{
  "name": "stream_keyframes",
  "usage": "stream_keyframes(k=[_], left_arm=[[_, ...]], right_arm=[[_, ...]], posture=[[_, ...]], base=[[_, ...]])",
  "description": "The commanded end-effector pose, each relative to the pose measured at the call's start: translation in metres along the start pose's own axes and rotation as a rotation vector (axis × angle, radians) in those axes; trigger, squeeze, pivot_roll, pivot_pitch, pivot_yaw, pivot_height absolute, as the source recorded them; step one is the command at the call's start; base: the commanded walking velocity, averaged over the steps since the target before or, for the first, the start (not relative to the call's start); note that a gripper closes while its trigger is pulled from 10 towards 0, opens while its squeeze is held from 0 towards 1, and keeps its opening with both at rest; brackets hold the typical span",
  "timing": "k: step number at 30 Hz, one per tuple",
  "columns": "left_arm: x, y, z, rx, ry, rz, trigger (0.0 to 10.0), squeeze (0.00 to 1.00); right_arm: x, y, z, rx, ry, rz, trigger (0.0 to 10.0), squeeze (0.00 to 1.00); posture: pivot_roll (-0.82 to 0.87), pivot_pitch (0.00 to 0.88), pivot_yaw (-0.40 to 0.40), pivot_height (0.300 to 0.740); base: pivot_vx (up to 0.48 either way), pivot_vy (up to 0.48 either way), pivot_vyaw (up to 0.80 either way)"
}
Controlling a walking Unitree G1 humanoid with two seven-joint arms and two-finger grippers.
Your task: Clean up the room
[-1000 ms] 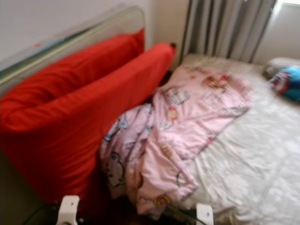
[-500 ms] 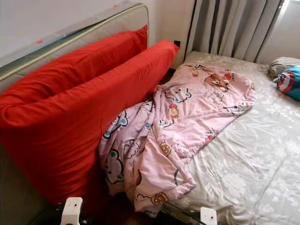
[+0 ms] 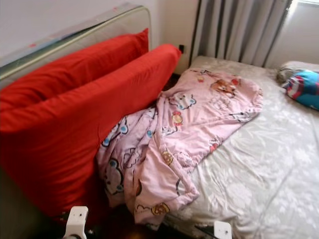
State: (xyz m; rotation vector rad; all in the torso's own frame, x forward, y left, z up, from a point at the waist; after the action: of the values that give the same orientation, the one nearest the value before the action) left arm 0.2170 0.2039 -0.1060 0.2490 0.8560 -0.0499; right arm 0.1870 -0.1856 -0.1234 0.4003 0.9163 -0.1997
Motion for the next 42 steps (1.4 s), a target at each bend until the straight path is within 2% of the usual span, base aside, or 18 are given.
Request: stream_keyframes(k=[1,5,9,12,17,23,33,34,35,37,38,40,42], left_arm=[[-0.002,0.002,-0.006,-0.018,0.009,0.001,10.0,0.0],[-0.002,0.001,-0.006,-0.018,0.005,-0.002,10.0,0.0],[-0.002,0.0,-0.005,-0.011,0.005,-0.006,10.0,0.0],[-0.002,0.0,-0.005,-0.001,0.006,-0.004,10.0,0.0],[-0.002,0.002,-0.006,-0.005,0.012,0.007,10.0,0.0],[-0.002,0.002,-0.006,-0.013,0.01,0.012,10.0,0.0],[-0.003,0.003,0.0,-0.037,-0.051,0.02,10.0,0.0],[-0.002,0.004,0.009,-0.039,-0.092,0.025,10.0,0.0],[0.002,0.01,0.042,-0.037,-0.198,0.04,10.0,0.0],[0.001,0.018,0.087,-0.034,-0.355,0.065,10.0,0.0],[0.0,0.021,0.099,-0.036,-0.404,0.077,10.0,0.0],[-0.002,0.024,0.105,-0.036,-0.436,0.089,10.0,0.0],[-0.01,0.034,0.122,-0.039,-0.541,0.127,10.0,0.0]], right_arm=[[0.002,0.005,0.003,-0.004,0.001,0.011,10.0,0.0],[0.003,0.003,0.015,-0.004,-0.029,0.021,10.0,0.0],[0.004,0.008,0.025,-0.006,-0.058,0.041,10.0,0.0],[0.005,0.011,0.026,-0.015,-0.061,0.046,10.0,0.0],[0.006,0.019,0.025,-0.027,-0.06,0.057,10.0,0.0],[0.006,0.02,0.026,-0.005,-0.066,0.066,10.0,0.0],[0.006,0.028,0.053,-0.039,-0.158,0.127,10.0,0.0],[0.006,0.032,0.061,-0.041,-0.187,0.143,10.0,0.0],[0.006,0.038,0.07,-0.042,-0.224,0.168,10.0,0.0],[0.004,0.045,0.083,-0.05,-0.276,0.204,10.0,0.0],[0.004,0.048,0.088,-0.054,-0.298,0.218,10.0,0.0],[0.003,0.052,0.093,-0.057,-0.319,0.235,10.0,0.0],[-0.001,0.059,0.106,-0.053,-0.383,0.283,10.0,0.0]], posture=[[-0.04,0.001,-0.019,0.74],[-0.04,0.0,-0.025,0.74],[-0.05,0.0,-0.028,0.74],[-0.04,0.003,-0.031,0.74],[-0.04,0.016,-0.033,0.74],[-0.05,0.025,-0.032,0.74],[-0.05,0.04,-0.035,0.74],[-0.05,0.045,-0.037,0.74],[-0.05,0.048,-0.039,0.74],[-0.05,0.051,-0.043,0.74],[-0.05,0.051,-0.043,0.74],[-0.05,0.052,-0.045,0.74],[-0.05,0.055,-0.052,0.74]], base=[[0.0,0.0,0.0],[0.0,0.0,0.0],[0.0,0.0,0.0],[0.0,0.0,0.0],[0.0,-0.379,0.74],[0.0,-0.189,0.13],[0.0,0.0,0.0],[0.0,0.0,0.0],[0.0,0.0,0.0],[0.0,0.0,0.0],[0.0,0.0,0.0],[0.0,0.0,0.0],[0.0,0.0,0.0]])
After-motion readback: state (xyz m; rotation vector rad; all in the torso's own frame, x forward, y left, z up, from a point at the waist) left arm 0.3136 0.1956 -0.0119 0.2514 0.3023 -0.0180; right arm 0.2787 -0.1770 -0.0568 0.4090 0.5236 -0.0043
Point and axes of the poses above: a point about 5 cm out from each wrist's last joint towards the gripper, its own x axis pointing out of the wrist towards the gripper, its own z axis along the axis of the wrist's last joint, y = z × x, the point moved 4 cm from there along x, pointing out of the wrist towards the gripper, and after that the axes turned 14 degrees about x, right-handed, at the moved point
